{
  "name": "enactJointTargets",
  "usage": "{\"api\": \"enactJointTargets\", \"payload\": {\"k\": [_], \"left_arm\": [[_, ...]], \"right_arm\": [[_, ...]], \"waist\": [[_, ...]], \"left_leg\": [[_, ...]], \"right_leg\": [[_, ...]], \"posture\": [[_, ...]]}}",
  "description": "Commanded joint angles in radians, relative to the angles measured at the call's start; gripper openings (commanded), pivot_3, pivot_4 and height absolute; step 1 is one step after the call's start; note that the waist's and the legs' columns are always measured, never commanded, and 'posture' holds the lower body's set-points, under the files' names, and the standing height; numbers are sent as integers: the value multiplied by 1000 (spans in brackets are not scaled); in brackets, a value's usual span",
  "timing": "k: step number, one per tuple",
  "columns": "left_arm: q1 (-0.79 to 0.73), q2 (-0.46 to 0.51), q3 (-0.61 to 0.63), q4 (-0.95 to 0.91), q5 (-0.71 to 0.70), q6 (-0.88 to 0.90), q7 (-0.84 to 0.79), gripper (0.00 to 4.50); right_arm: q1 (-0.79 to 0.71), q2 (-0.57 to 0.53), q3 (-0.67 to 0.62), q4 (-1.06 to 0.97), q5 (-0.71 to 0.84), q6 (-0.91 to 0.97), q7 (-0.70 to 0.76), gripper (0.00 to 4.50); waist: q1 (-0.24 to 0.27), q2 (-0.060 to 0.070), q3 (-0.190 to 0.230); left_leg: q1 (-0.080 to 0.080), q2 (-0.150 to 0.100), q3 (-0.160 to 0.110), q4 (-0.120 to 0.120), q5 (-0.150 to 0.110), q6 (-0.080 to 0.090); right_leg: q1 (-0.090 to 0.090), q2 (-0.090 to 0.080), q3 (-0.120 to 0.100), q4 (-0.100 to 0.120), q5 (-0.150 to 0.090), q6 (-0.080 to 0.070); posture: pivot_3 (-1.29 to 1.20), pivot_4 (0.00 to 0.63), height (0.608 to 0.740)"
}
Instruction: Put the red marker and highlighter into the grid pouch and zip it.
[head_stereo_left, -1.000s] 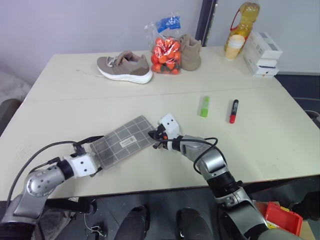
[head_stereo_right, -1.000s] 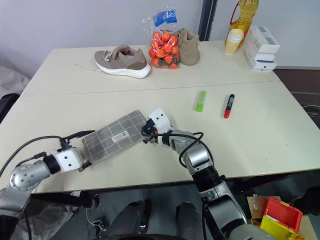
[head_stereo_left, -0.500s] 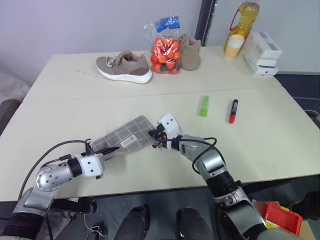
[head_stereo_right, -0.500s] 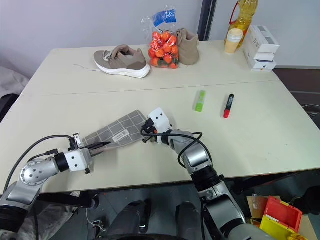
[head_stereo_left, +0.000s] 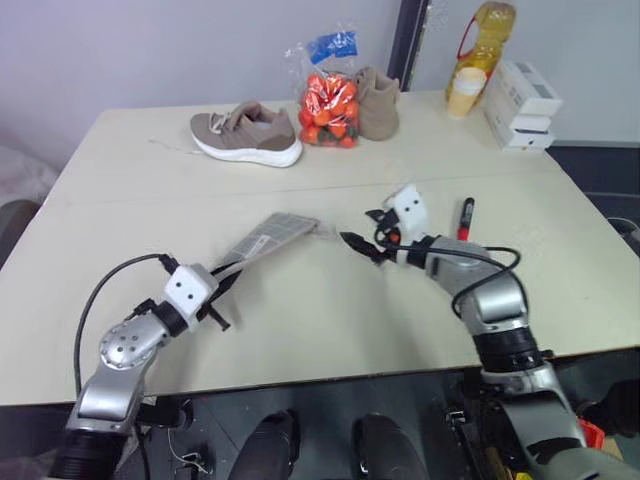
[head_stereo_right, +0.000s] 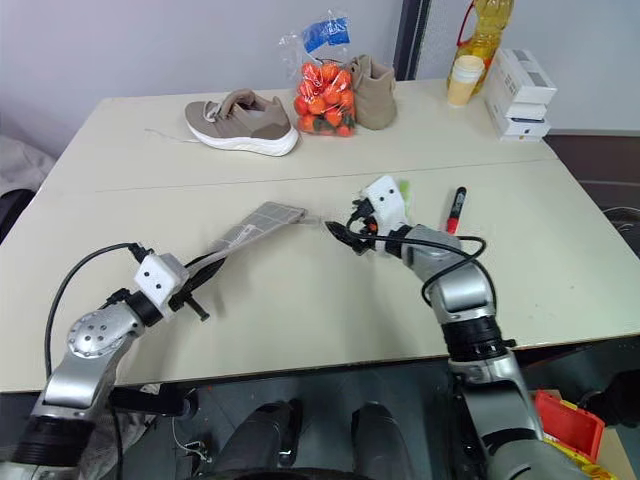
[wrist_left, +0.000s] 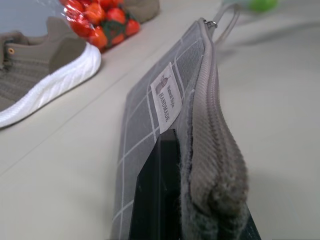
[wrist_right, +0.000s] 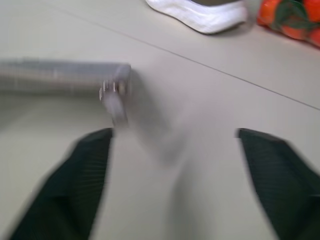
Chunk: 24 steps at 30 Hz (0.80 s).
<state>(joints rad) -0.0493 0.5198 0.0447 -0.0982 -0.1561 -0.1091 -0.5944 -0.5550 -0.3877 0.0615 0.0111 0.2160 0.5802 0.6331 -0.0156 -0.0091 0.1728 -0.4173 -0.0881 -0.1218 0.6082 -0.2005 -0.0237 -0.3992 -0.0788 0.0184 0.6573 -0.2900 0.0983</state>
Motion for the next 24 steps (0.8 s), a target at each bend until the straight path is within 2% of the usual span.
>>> {"api": "enactJointTargets", "payload": {"k": [1,14,15,16,22,23,24], "left_arm": [[-39,-23,-24,-31,11,4,11,0],[-89,-86,-111,-5,47,-24,-19,0],[-87,-87,-111,-7,48,-24,-19,0],[-83,-87,-111,-10,49,-25,-19,0],[-69,-89,-111,-23,54,-28,-14,0],[-68,-90,-110,-24,55,-28,-13,0],[-70,-91,-110,-22,56,-29,-12,0]], "right_arm": [[15,-2,-14,-89,33,30,2,4319],[-20,89,6,-68,3,87,-132,4319],[-21,94,5,-66,2,89,-139,3756],[-20,95,5,-68,2,92,-143,3486],[-13,94,9,-85,14,108,-131,325],[-13,95,10,-85,13,108,-131,99],[-15,96,13,-87,11,106,-132,99]], "waist": [[-1,0,0],[1,0,0],[1,0,0],[2,0,0],[2,0,0],[2,0,0],[2,0,0]], "left_leg": [[0,0,0,0,0,0],[0,0,1,1,0,0],[0,0,1,1,0,0],[0,0,0,1,0,0],[0,0,1,1,0,0],[0,0,0,1,0,0],[0,0,0,1,0,0]], "right_leg": [[0,0,0,0,0,0],[0,0,1,0,0,0],[0,0,1,0,0,0],[0,0,1,0,0,0],[0,0,1,0,0,0],[0,0,1,0,0,0],[0,0,1,0,0,0]], "posture": [[0,150,740],[0,150,740],[0,150,740],[0,150,740],[0,150,740],[0,150,740],[0,150,740]]}}
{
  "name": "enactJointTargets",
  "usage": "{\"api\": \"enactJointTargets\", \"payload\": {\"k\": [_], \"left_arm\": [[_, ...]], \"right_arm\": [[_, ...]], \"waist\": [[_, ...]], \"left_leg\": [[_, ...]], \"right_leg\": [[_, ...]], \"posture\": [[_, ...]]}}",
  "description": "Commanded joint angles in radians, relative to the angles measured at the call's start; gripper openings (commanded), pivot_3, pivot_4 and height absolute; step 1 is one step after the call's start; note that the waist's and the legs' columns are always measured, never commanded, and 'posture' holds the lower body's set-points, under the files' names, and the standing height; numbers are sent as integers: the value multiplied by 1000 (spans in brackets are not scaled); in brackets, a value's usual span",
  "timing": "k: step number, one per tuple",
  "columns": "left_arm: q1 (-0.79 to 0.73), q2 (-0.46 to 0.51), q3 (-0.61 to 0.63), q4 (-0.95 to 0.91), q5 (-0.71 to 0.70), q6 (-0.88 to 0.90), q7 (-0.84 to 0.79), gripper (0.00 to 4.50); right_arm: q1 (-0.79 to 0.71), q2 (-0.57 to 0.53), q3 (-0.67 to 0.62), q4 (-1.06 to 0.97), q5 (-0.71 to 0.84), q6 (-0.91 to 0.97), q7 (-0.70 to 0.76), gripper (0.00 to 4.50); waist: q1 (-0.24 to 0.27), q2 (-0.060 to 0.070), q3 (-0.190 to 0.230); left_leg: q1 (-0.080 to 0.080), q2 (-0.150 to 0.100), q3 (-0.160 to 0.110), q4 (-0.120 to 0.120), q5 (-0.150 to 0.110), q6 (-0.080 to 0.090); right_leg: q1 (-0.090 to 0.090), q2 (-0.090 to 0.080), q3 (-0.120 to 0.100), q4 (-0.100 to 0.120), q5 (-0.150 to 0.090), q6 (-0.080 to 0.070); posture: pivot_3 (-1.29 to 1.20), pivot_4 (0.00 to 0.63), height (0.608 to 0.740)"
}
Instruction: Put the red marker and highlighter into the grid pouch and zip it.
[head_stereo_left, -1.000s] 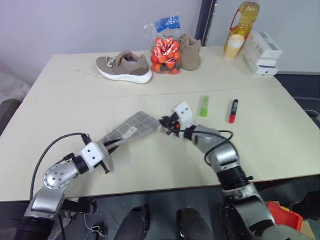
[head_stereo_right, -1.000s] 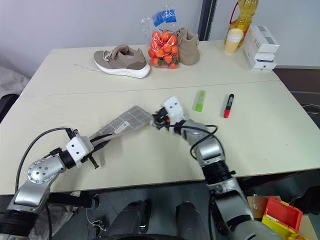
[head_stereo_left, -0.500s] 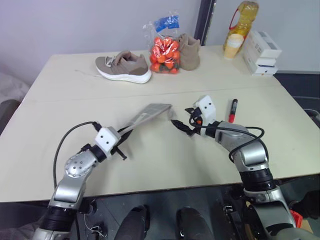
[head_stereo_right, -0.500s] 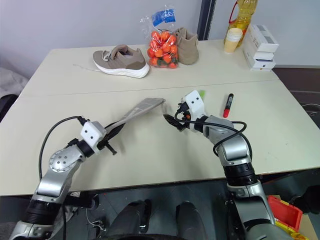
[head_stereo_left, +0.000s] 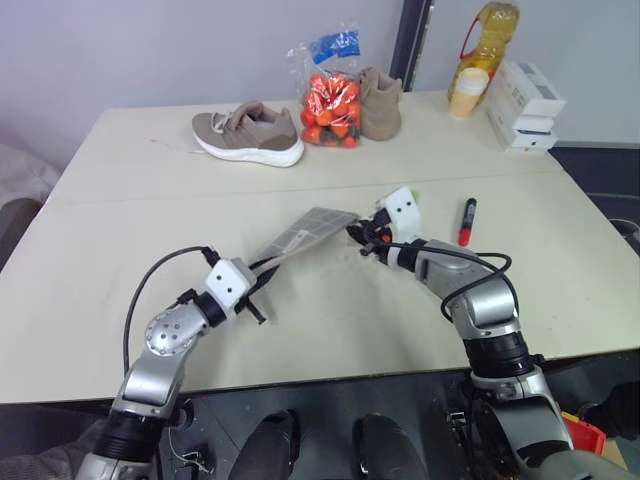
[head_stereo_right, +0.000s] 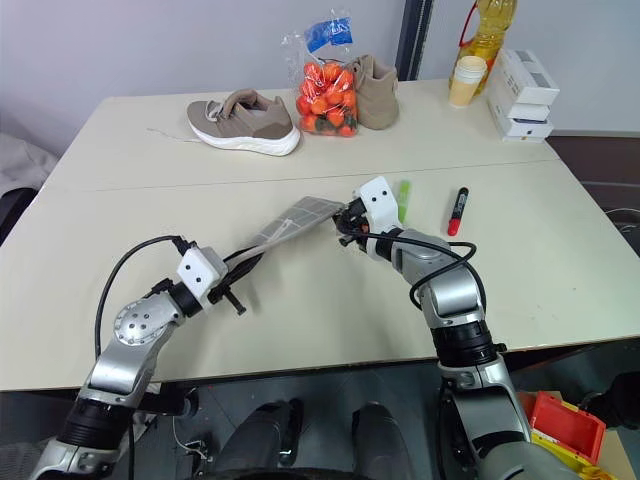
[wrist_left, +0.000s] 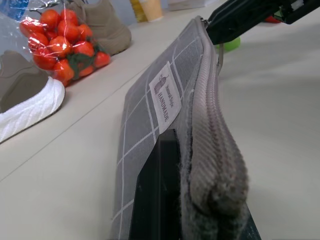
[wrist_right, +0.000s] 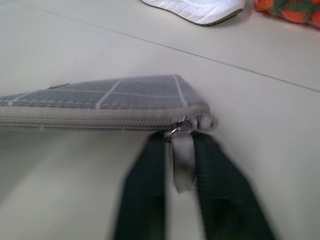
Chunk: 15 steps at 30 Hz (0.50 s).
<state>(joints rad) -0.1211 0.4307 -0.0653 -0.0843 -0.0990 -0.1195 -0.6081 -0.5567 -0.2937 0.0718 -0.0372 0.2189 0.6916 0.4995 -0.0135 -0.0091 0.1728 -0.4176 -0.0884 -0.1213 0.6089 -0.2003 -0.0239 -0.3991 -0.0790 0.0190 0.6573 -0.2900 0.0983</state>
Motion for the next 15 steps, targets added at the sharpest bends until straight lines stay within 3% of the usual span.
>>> {"api": "enactJointTargets", "payload": {"k": [1,15], "left_arm": [[-1,-4,0,-34,0,-18,3,0],[-52,-66,-32,10,34,-9,22,0]], "right_arm": [[-15,2,6,-41,6,-5,1,99],[0,-29,243,-230,-36,28,91,99]], "waist": [[0,0,0],[1,0,0]], "left_leg": [[0,0,0,0,0,0],[0,0,0,1,0,0]], "right_leg": [[0,0,0,0,0,0],[0,0,0,0,0,0]], "posture": [[0,150,740],[0,150,740]]}}
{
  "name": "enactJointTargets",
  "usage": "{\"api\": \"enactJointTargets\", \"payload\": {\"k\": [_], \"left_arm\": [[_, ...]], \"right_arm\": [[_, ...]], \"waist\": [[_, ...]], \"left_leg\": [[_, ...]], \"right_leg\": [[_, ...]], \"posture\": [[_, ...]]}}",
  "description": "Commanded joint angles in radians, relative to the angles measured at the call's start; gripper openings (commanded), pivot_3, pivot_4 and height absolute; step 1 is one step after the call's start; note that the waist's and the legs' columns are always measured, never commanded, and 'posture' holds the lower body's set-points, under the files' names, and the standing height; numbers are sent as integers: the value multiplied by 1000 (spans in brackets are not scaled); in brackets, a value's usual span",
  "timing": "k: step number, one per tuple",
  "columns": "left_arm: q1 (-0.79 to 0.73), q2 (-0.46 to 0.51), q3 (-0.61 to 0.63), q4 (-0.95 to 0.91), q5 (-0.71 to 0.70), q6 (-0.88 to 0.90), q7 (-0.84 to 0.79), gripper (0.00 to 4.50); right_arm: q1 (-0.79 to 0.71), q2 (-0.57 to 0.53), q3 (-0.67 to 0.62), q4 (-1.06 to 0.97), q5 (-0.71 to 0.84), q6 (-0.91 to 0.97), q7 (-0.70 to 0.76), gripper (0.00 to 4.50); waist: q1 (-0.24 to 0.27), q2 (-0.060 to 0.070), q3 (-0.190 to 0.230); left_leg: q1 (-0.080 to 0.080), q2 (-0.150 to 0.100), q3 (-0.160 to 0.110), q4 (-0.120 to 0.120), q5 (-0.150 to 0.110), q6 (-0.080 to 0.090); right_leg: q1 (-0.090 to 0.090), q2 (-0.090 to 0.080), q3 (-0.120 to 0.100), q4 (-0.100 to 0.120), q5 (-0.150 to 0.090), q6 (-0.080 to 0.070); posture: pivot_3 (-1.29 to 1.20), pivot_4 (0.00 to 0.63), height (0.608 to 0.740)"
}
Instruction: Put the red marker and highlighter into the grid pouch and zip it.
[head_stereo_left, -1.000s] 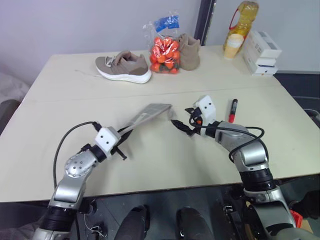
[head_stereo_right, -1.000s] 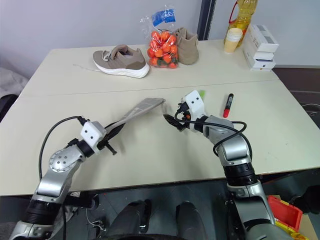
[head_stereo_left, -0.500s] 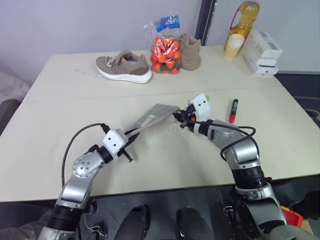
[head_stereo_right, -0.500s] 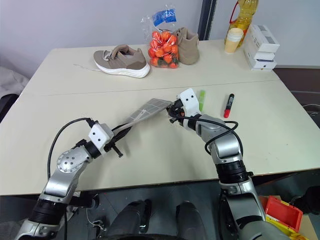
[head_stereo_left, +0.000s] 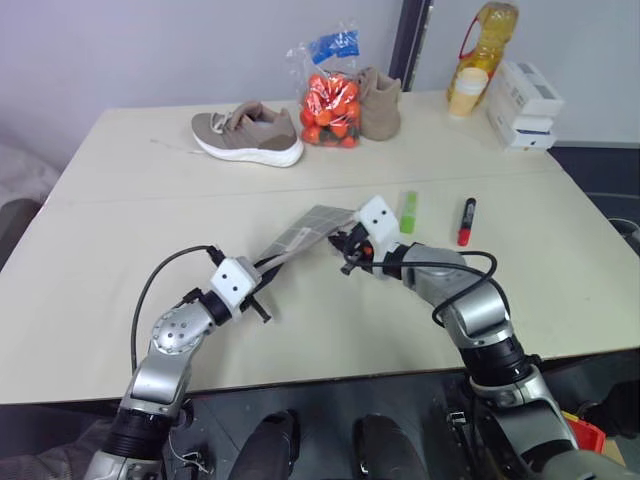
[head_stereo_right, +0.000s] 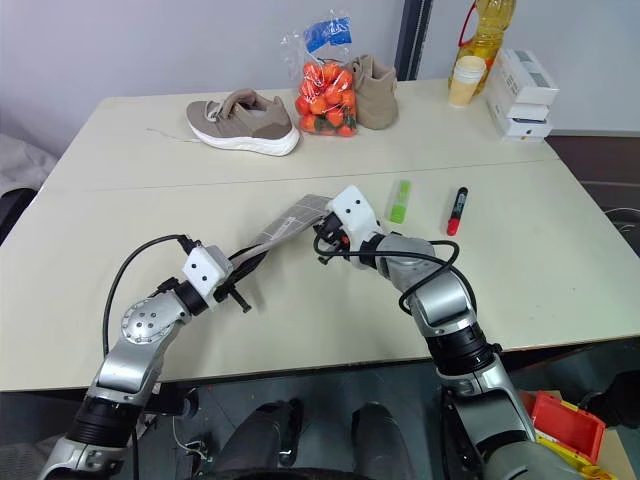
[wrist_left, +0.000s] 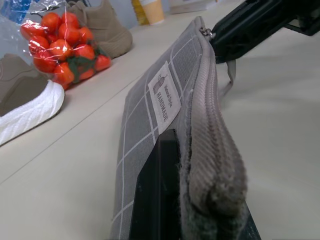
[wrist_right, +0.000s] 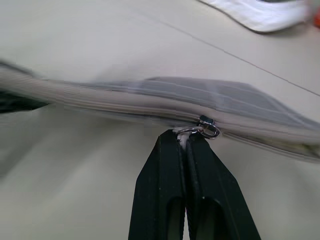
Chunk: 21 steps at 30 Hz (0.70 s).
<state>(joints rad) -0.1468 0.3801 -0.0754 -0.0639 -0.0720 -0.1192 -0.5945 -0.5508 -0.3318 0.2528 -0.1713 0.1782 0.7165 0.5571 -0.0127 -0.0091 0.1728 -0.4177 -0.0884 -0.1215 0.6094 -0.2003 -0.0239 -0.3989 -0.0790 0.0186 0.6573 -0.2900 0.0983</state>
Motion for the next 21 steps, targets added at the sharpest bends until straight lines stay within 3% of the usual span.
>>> {"api": "enactJointTargets", "payload": {"k": [1,8,16,19,21], "left_arm": [[-31,-21,-25,-6,11,-9,12,0],[-61,-53,-41,17,33,8,44,0],[-78,-105,-50,11,51,37,90,0],[-89,-113,-44,14,61,44,110,0],[-97,-111,-34,16,65,47,120,0]], "right_arm": [[-9,6,87,-116,2,5,45,99],[-55,-1,201,-186,-9,21,111,99],[-96,14,211,-169,-1,50,127,99],[-77,-26,157,-181,19,61,145,979],[-65,-74,85,-171,29,70,146,1973]], "waist": [[0,0,0],[0,0,0],[1,0,0],[1,0,0],[5,-1,0]], "left_leg": [[0,0,0,0,0,0],[0,0,0,1,0,0],[0,0,-1,2,0,0],[0,0,-1,2,0,0],[0,0,-1,2,0,0]], "right_leg": [[0,0,0,0,0,0],[0,0,0,0,0,0],[1,0,-1,0,0,1],[1,0,-1,0,0,1],[1,0,-1,0,0,1]], "posture": [[0,150,740],[0,150,740],[0,150,740],[0,150,740],[0,150,740]]}}
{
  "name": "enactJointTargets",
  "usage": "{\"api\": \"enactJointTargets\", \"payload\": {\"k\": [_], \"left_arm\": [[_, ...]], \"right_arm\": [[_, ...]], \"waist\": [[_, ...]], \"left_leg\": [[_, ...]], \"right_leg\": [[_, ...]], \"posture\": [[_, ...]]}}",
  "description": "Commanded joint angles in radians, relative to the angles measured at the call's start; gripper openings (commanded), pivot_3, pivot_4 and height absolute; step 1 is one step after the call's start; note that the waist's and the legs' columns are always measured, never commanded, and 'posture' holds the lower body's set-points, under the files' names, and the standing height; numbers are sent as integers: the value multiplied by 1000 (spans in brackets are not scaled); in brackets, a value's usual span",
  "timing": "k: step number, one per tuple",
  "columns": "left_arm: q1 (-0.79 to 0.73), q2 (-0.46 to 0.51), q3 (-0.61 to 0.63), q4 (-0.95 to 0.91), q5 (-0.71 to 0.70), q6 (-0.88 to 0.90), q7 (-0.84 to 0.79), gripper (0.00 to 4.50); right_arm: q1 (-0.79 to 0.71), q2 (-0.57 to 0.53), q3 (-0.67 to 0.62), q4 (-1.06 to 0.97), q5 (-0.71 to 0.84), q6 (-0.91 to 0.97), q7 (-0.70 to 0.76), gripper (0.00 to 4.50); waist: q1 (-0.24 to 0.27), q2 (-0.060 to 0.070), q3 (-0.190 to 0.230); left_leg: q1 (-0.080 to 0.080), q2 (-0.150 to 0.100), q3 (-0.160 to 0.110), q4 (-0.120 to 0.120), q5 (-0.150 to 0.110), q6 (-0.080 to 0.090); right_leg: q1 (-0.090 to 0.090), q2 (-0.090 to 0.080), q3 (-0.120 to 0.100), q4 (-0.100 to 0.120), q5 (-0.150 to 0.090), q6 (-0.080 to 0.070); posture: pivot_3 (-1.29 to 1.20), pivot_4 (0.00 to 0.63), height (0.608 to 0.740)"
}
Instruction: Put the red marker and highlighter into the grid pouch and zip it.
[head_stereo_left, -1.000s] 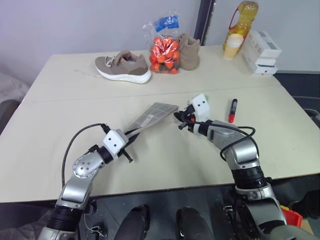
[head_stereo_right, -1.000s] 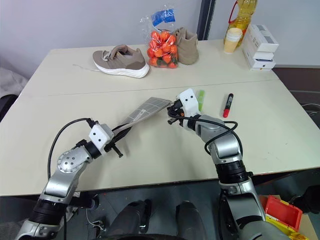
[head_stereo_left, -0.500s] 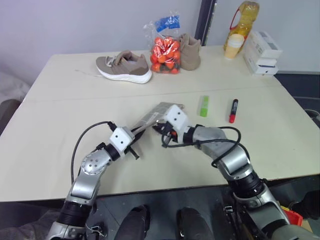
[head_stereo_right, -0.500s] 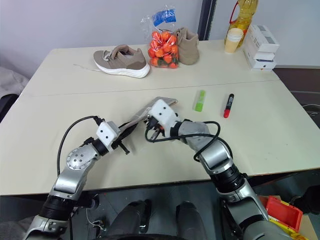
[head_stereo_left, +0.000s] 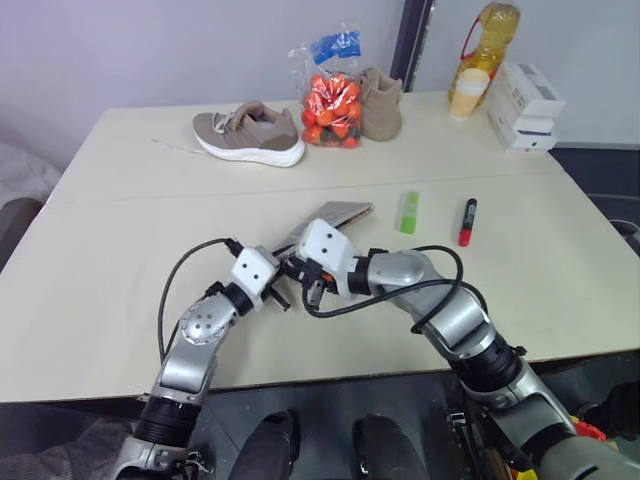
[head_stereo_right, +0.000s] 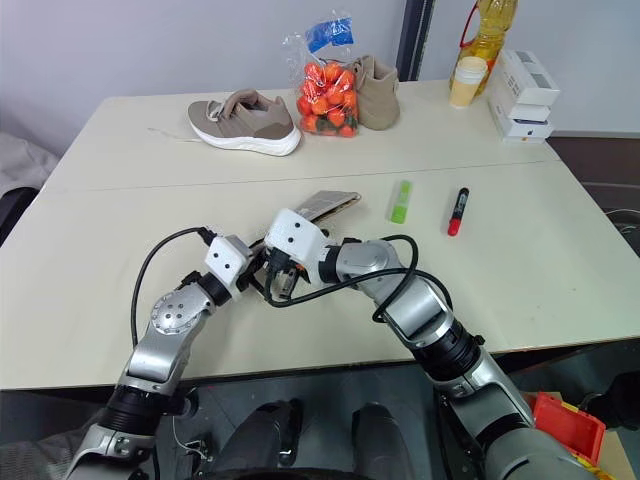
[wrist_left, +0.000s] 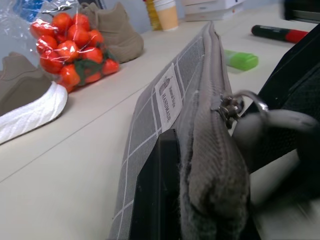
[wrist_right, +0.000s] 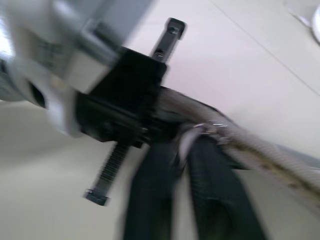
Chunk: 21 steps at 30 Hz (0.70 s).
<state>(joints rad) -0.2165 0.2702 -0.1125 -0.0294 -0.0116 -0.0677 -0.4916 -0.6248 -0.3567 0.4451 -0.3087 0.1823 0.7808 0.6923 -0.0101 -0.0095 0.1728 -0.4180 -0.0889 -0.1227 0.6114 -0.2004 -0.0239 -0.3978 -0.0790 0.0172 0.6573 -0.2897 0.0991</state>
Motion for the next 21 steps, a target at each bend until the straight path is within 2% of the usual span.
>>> {"api": "enactJointTargets", "payload": {"k": [1,4,5,9,11,13,18,21], "left_arm": [[-31,2,10,-15,5,-3,21,0],[-41,20,35,3,3,1,34,0],[-45,25,41,9,3,2,37,0],[-64,57,49,42,30,-18,54,0],[-68,72,41,62,50,-34,63,0],[-67,76,34,73,57,-44,67,0],[-69,63,21,83,64,-40,80,0],[-65,48,24,81,59,-30,88,0]], "right_arm": [[12,-63,-145,-22,30,11,0,2515],[19,-90,-267,24,38,11,-51,4146],[22,-99,-293,38,35,5,-63,4416],[3,-94,-423,175,19,19,-169,4416],[-47,-45,-536,325,41,50,-274,4416],[-73,-19,-587,425,31,31,-347,4416],[-119,12,-575,608,-60,-76,-492,4416],[-132,43,-581,665,-43,-96,-497,4416]], "waist": [[4,0,0],[3,0,0],[2,0,0],[-4,0,0],[-5,0,0],[-2,0,0],[-4,0,0],[-5,0,0]], "left_leg": [[0,0,0,1,0,0],[-1,-1,0,2,0,0],[0,-1,0,1,0,0],[0,0,0,0,0,0],[0,0,0,0,0,0],[0,0,1,0,0,0],[0,0,3,-1,0,0],[0,0,5,-1,0,0]], "right_leg": [[0,0,0,0,0,0],[1,0,-1,0,1,1],[1,0,-1,0,1,1],[-1,0,-1,0,1,1],[0,1,0,0,1,1],[0,0,0,1,1,1],[-2,0,2,1,1,1],[-3,0,4,3,1,1]], "posture": [[0,150,740],[0,150,740],[0,150,740],[0,150,740],[0,150,740],[0,150,740],[0,150,740],[0,150,740]]}}
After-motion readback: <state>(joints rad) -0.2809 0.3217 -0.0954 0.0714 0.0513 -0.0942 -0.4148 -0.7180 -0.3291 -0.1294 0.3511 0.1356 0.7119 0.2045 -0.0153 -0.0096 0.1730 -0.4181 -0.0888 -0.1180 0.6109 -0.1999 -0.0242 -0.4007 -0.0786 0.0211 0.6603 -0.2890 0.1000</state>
